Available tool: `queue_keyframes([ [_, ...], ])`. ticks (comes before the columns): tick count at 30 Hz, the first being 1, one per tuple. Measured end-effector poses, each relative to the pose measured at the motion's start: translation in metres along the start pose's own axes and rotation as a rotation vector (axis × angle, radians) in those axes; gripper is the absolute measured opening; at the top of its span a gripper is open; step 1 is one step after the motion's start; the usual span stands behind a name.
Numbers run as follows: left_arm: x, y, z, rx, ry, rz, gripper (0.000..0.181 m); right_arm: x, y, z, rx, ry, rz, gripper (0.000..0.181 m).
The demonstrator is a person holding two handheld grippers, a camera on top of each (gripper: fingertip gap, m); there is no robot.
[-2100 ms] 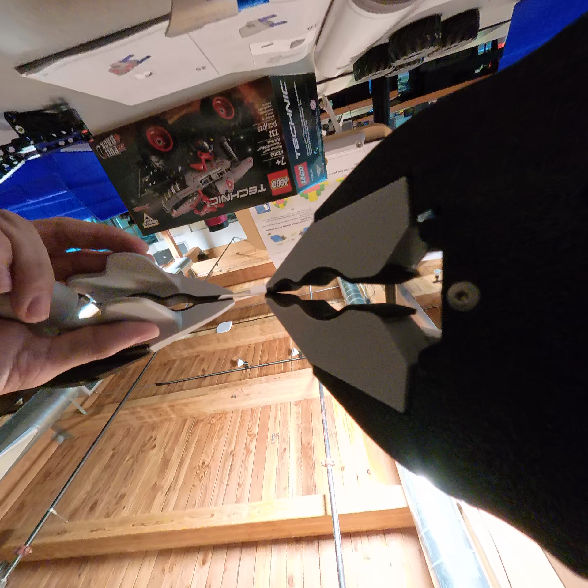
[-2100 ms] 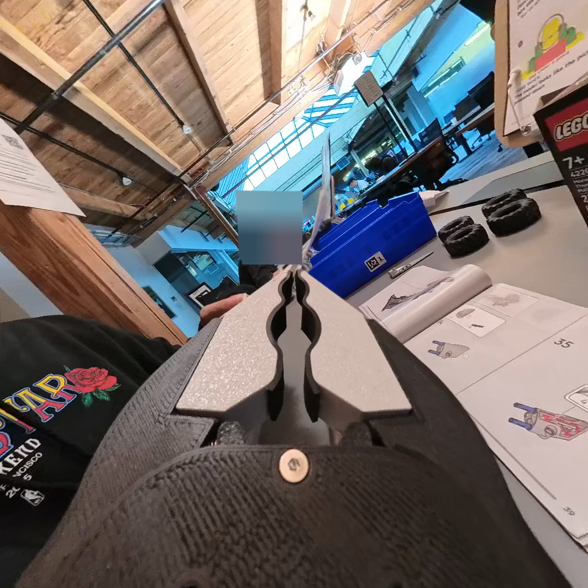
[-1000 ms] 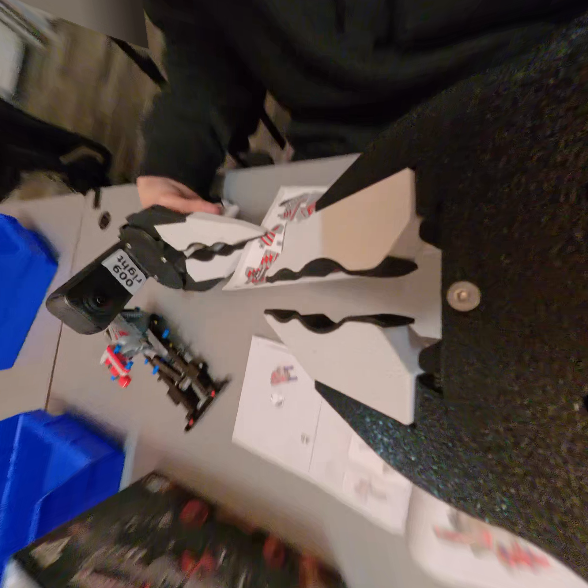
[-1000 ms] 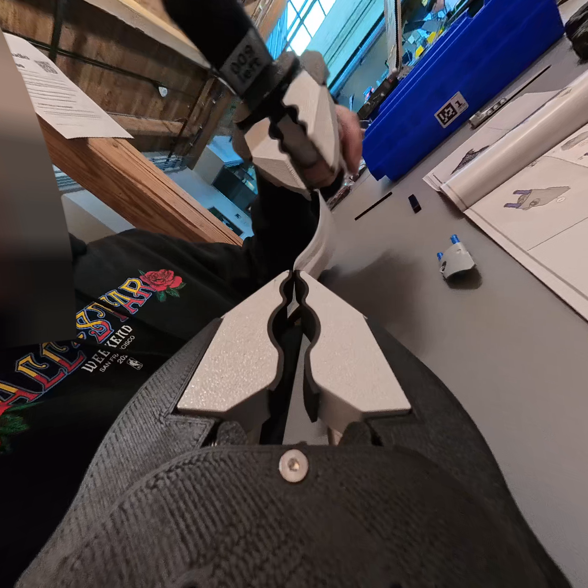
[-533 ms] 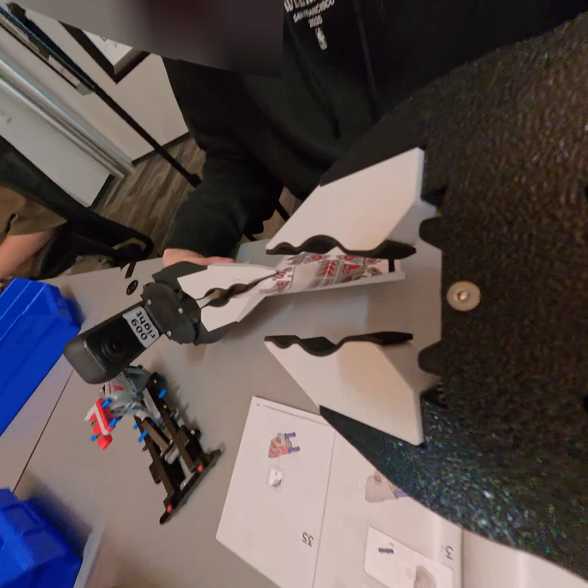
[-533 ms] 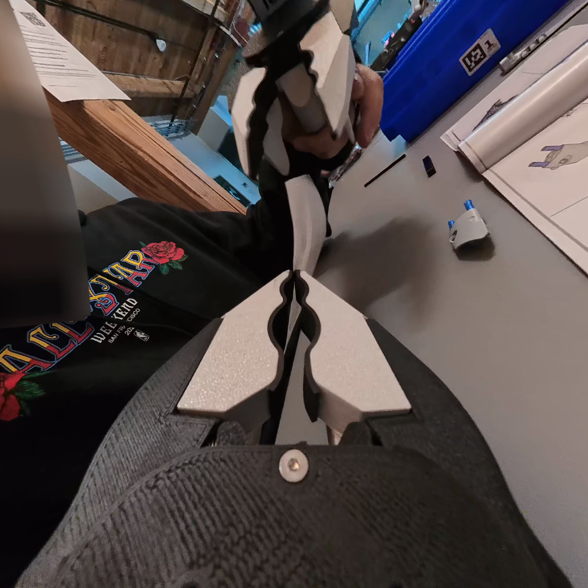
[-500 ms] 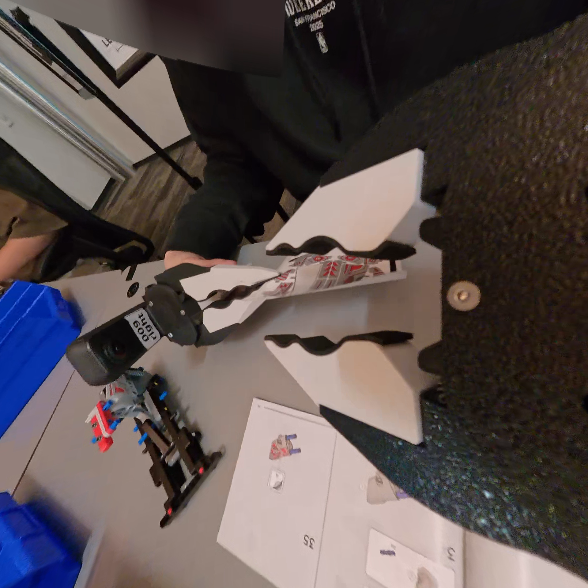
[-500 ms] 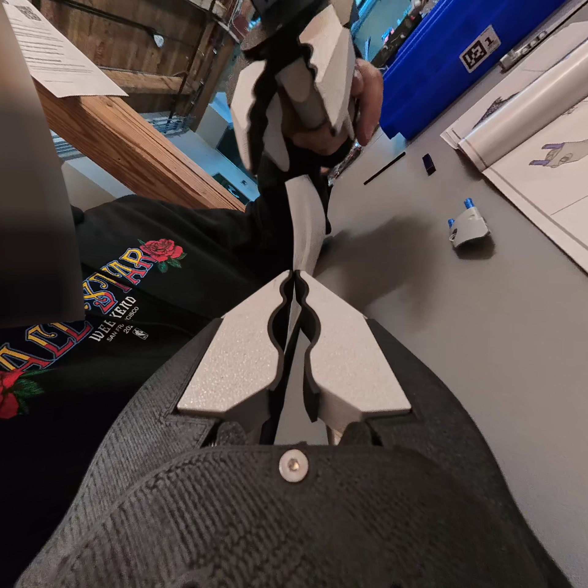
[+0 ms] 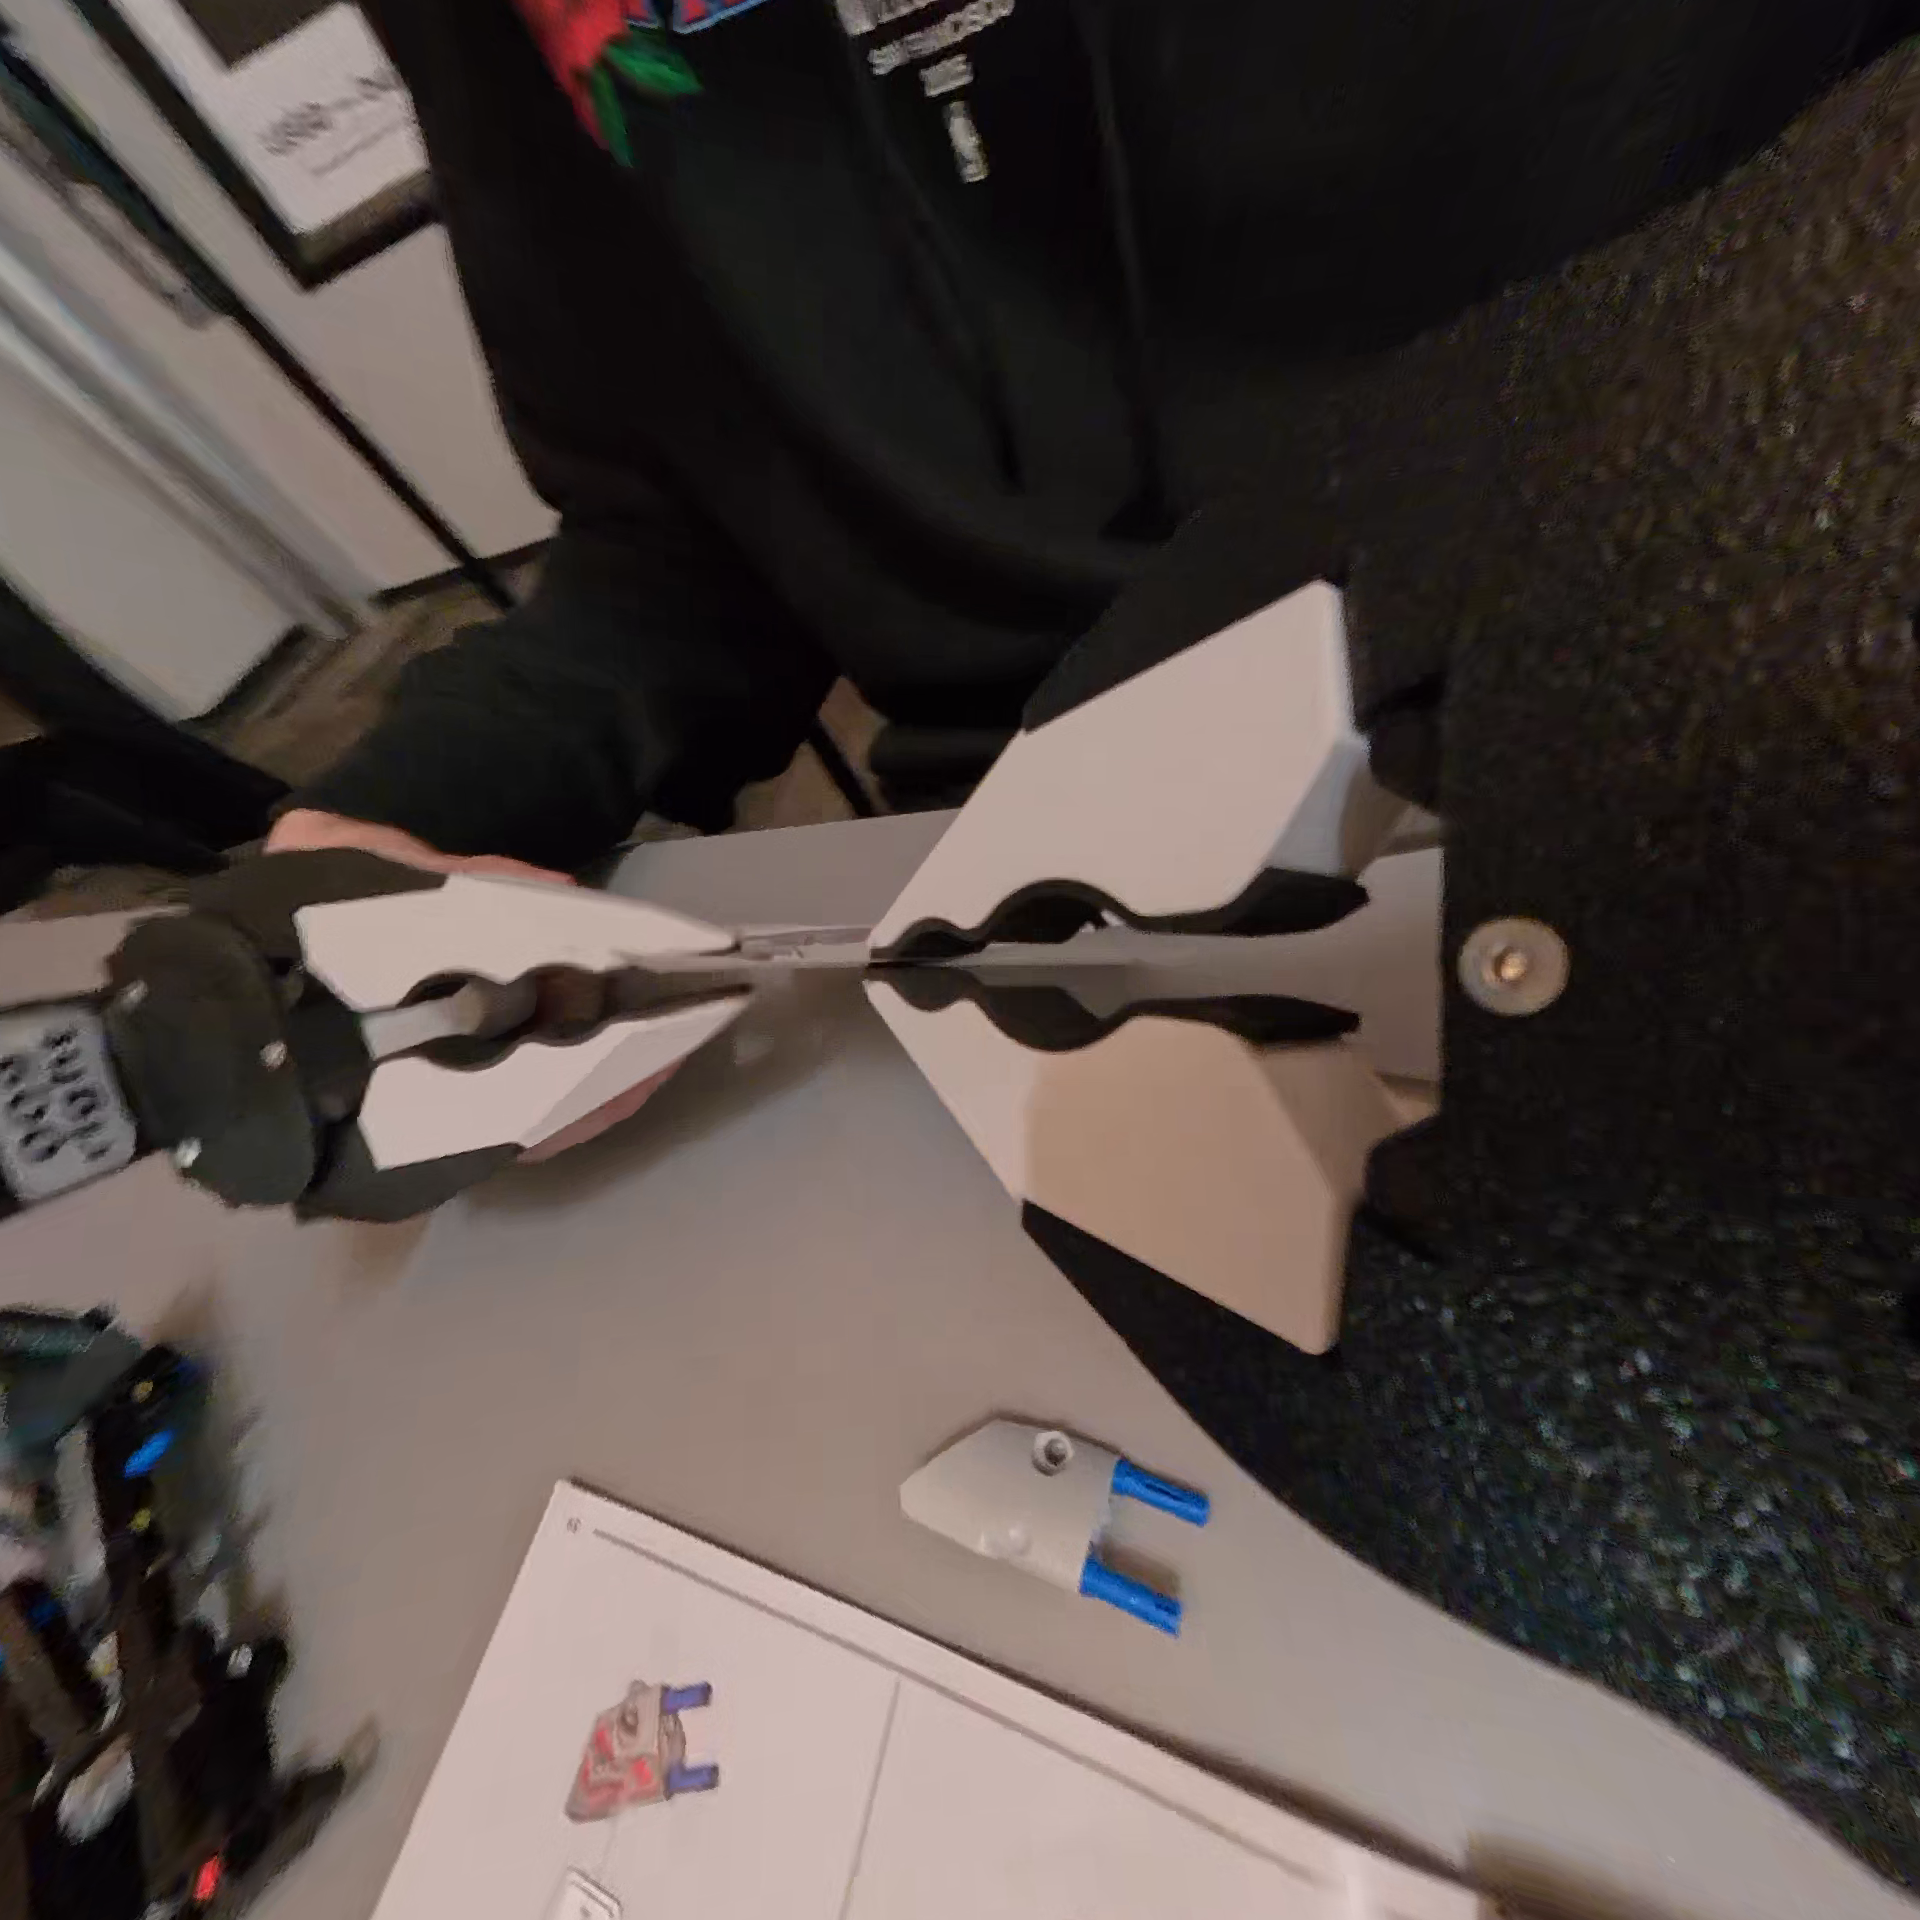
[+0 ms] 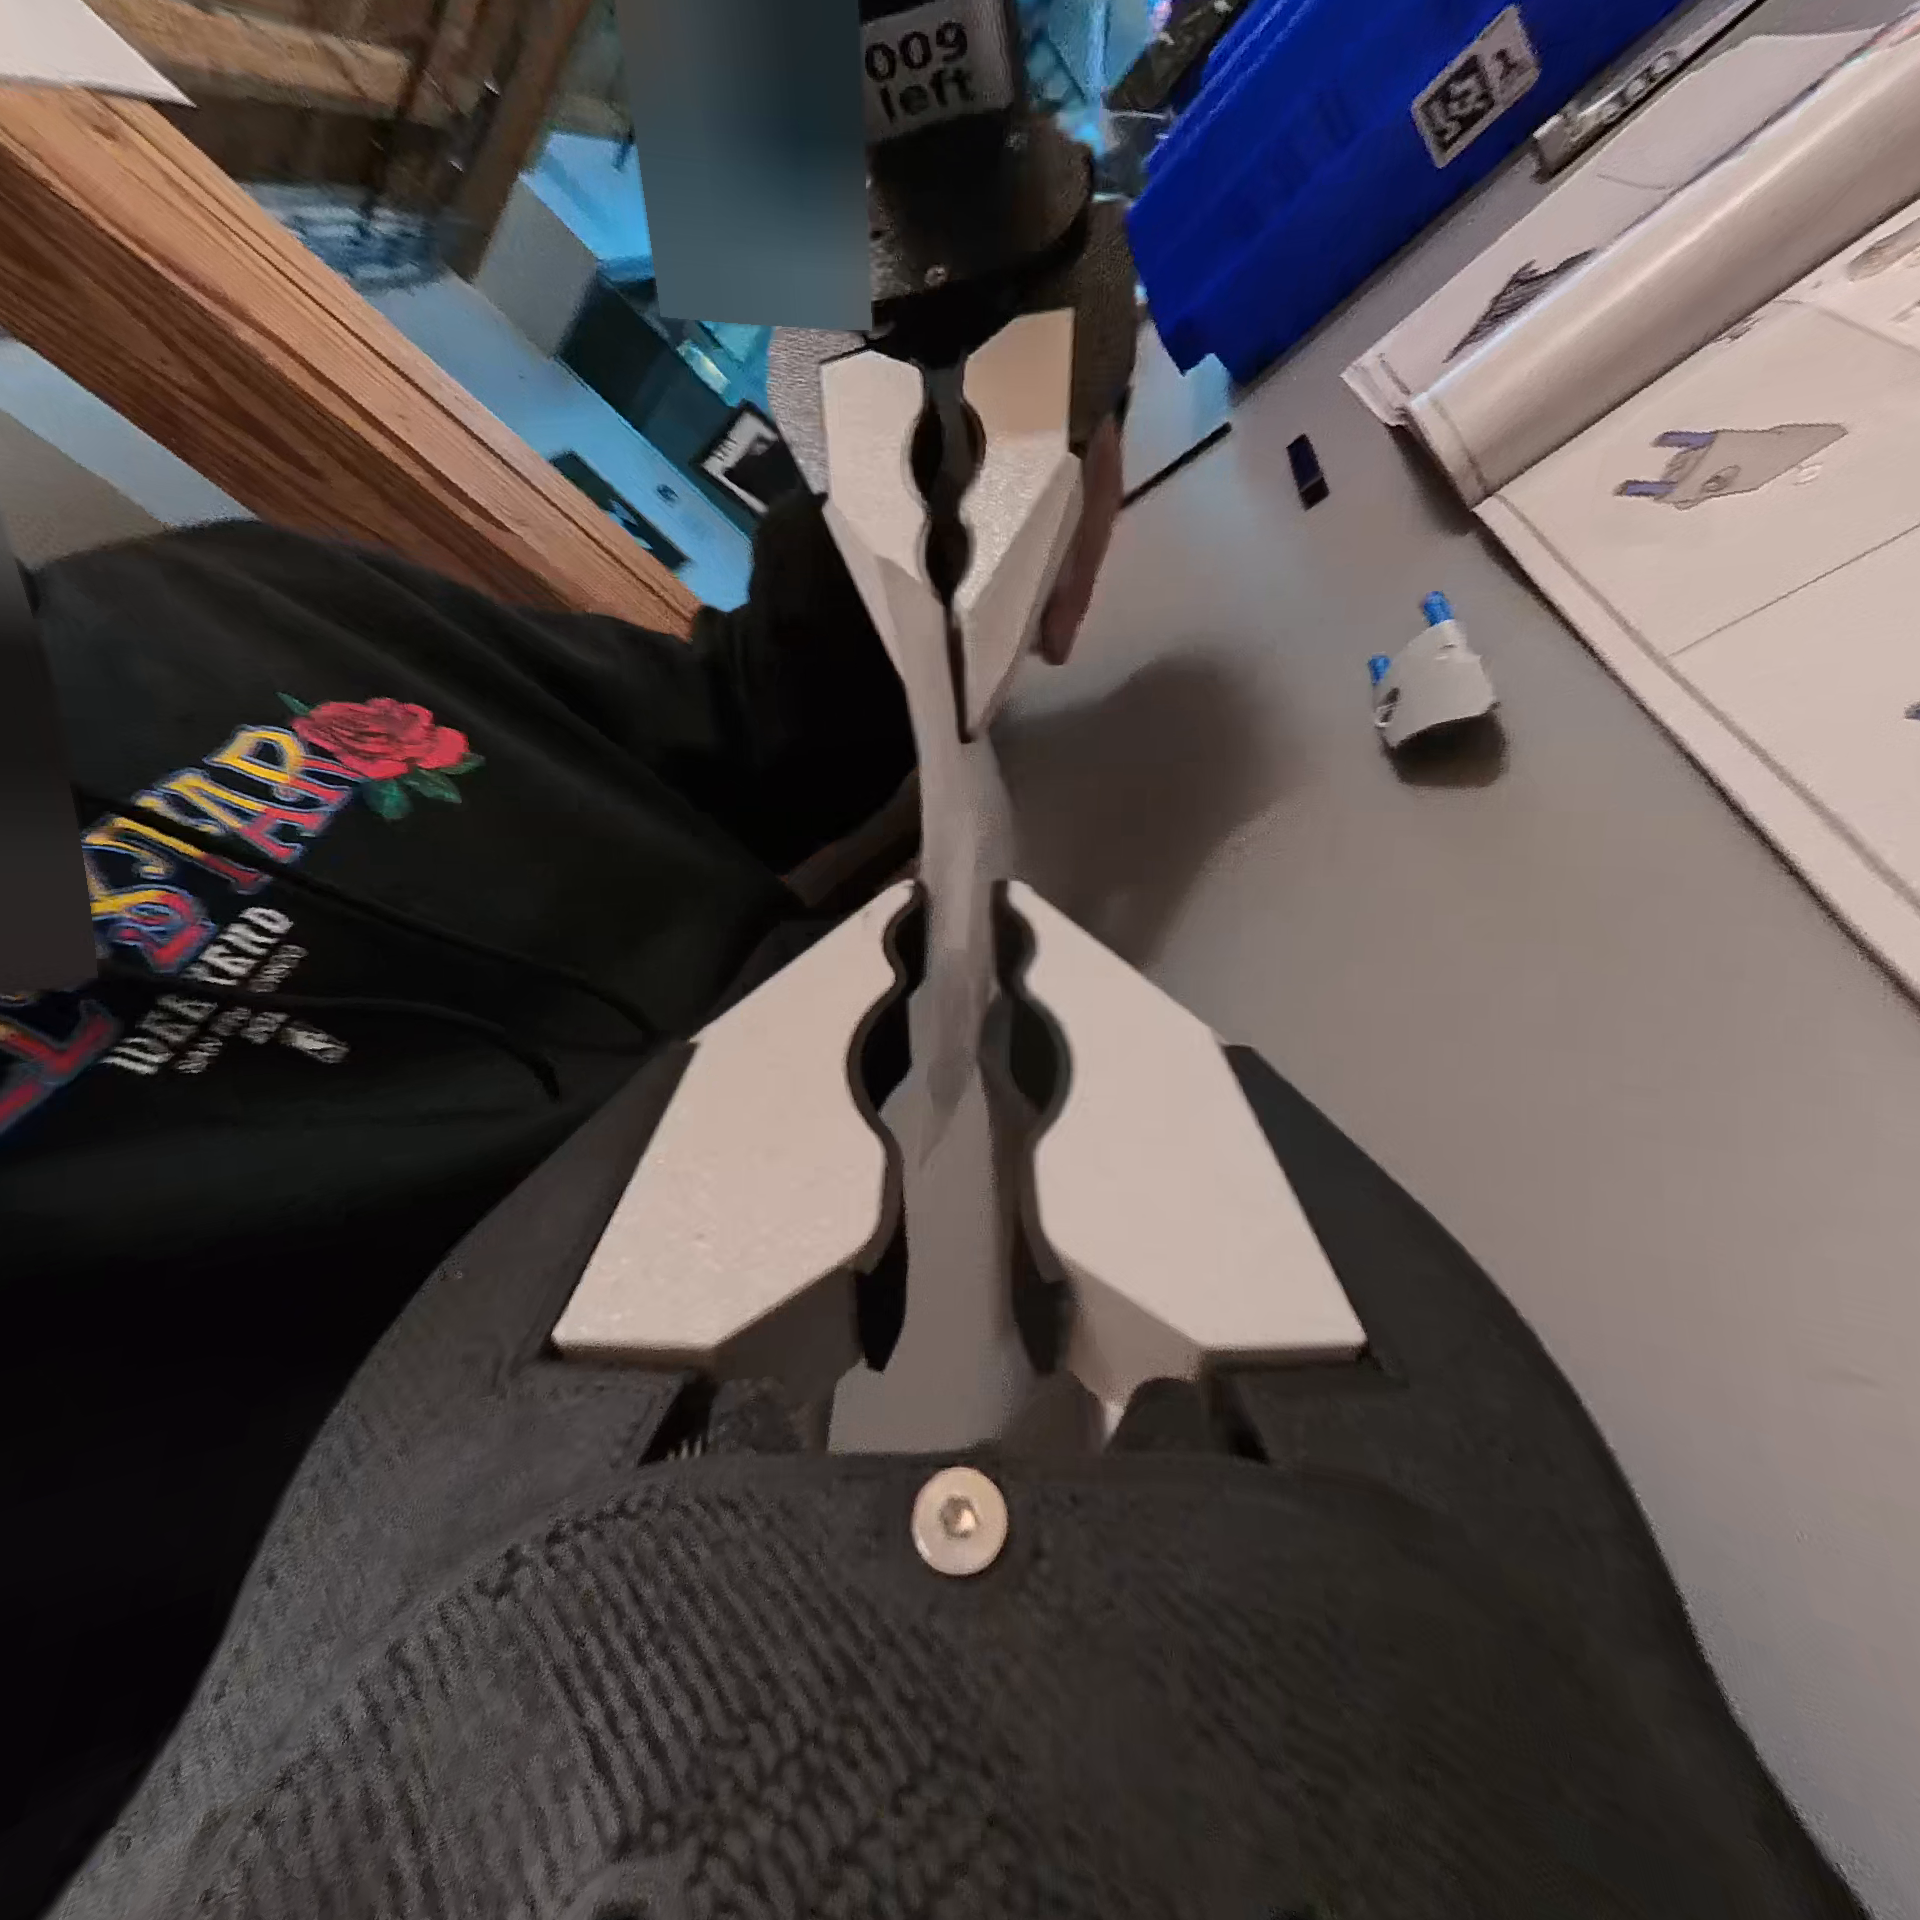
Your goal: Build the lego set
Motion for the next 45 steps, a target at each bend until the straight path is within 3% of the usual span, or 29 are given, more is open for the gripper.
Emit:
queue_keyframes([
  [2, -0.004, -0.002, 0.002, -0.018, -0.077, 0.064, 0.000, 0.001, -0.004, 0.001, -0.067, 0.014, 0.030, 0.024],
  [6, -0.016, -0.001, 0.005, -0.048, -0.195, 0.176, 0.000, 0.012, -0.002, -0.003, -0.057, -0.039, 0.107, 0.019],
  [9, -0.020, -0.005, 0.008, -0.123, -0.277, 0.220, 0.000, 0.004, -0.003, -0.013, -0.011, 0.030, 0.059, 0.015],
  [14, -0.028, -0.005, 0.004, -0.126, -0.281, 0.220, 0.000, 0.004, 0.000, -0.025, 0.021, 0.061, 0.089, 0.000],
  [18, -0.028, -0.002, 0.004, -0.099, -0.277, 0.189, 0.000, 0.004, -0.001, -0.026, 0.036, 0.054, 0.068, 0.000],
  [22, -0.028, 0.008, 0.008, 0.059, -0.222, 0.065, 0.007, 0.003, -0.008, -0.026, 0.024, 0.042, 0.000, 0.000],
  [25, -0.018, 0.013, 0.016, 0.237, -0.204, -0.052, 0.032, 0.004, -0.011, -0.025, 0.001, 0.040, -0.012, 0.000],
  [29, 0.002, 0.009, 0.031, 0.605, -0.267, -0.390, 0.030, 0.005, -0.018, -0.022, -0.049, 0.009, -0.044, 0.000],
  [32, 0.004, -0.008, 0.023, 0.722, -0.197, -0.630, 0.028, 0.007, -0.022, -0.020, -0.081, -0.017, -0.056, 0.000],
  [34, 0.009, -0.014, 0.023, 0.860, -0.210, -0.778, 0.027, 0.008, -0.025, -0.019, -0.104, -0.029, -0.064, 0.000],
  [36, 0.010, -0.022, 0.020, 0.895, -0.210, -0.869, 0.021, 0.009, -0.026, -0.018, -0.112, -0.041, -0.065, 0.000],
  [39, 0.001, -0.007, 0.017, 0.922, -0.103, -0.792, 0.029, 0.012, -0.026, -0.016, -0.116, -0.064, -0.064, 0.000],
  [41, -0.002, 0.005, 0.020, 0.946, -0.103, -0.726, 0.030, 0.012, -0.024, -0.016, -0.099, -0.071, -0.058, 0.000],
  [43, -0.006, 0.010, 0.015, 0.828, -0.117, -0.569, 0.027, 0.012, -0.021, -0.017, -0.076, -0.062, -0.045, 0.000],
  [45, -0.008, 0.010, 0.010, 0.659, -0.156, -0.392, 0.011, 0.011, -0.019, -0.018, -0.063, -0.047, -0.039, 0.000],
])
Point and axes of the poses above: each gripper's, where its closed fingertips meet, z back along the fingers, x out of its top, y = z × x across the jaws, the point moved 5 cm from there along z, back along the fingers, and after that the axes turned 11 degrees about x, right-handed, at the moved point
